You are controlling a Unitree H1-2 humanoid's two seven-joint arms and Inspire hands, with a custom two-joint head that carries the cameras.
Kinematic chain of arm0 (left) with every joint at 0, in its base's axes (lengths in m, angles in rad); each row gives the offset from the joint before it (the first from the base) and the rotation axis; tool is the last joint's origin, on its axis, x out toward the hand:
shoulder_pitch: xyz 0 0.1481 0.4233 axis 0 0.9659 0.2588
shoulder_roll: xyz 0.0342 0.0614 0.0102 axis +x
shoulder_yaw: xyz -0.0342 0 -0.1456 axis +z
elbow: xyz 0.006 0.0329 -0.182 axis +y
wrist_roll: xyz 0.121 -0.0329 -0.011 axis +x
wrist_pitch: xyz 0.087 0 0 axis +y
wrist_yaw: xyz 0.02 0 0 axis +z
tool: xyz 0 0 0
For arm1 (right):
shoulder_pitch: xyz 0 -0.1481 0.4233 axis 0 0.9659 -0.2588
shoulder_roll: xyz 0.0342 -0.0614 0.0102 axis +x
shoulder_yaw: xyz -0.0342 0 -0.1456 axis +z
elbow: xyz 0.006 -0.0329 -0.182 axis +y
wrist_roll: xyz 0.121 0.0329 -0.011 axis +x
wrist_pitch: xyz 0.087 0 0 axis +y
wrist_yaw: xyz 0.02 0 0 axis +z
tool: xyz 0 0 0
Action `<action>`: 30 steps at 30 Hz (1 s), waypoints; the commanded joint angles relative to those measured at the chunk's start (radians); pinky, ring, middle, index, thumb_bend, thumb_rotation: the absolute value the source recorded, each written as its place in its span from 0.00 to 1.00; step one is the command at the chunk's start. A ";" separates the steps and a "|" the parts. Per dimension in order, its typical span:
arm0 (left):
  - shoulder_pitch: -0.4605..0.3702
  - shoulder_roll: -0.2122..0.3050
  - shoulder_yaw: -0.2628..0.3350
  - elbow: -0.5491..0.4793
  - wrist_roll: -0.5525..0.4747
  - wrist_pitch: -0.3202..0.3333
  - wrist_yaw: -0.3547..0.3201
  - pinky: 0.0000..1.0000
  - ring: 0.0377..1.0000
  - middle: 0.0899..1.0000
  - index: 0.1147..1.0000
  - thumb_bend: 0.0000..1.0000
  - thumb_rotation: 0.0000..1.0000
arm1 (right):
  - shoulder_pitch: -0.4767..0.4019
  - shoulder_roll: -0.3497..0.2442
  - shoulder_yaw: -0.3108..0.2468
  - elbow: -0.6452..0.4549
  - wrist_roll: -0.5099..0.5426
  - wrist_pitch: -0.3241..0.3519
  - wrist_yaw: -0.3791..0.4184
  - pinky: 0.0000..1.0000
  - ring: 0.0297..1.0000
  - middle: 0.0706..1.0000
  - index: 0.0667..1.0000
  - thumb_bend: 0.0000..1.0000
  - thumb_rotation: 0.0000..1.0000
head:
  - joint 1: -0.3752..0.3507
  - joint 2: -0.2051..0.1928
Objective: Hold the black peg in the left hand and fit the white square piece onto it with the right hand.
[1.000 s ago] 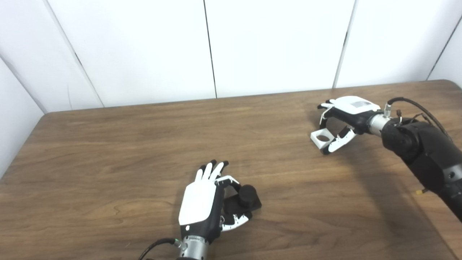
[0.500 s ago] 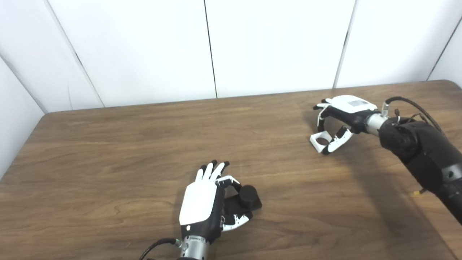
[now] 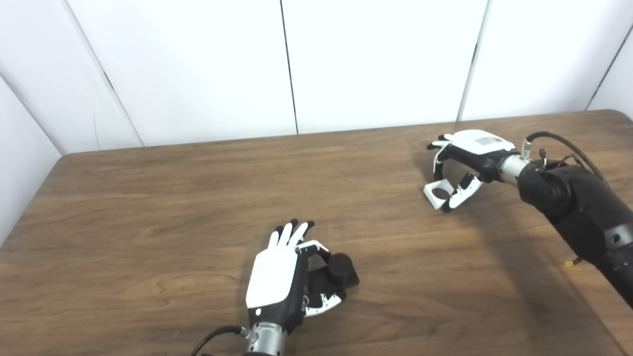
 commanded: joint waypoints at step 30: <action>0.010 -0.008 -0.006 0.019 0.028 0.008 -0.023 1.00 0.98 0.92 0.43 0.51 0.09 | 0.035 -0.022 -0.084 -0.243 0.025 0.113 0.107 1.00 1.00 0.93 0.45 0.52 0.16 | -0.002 0.003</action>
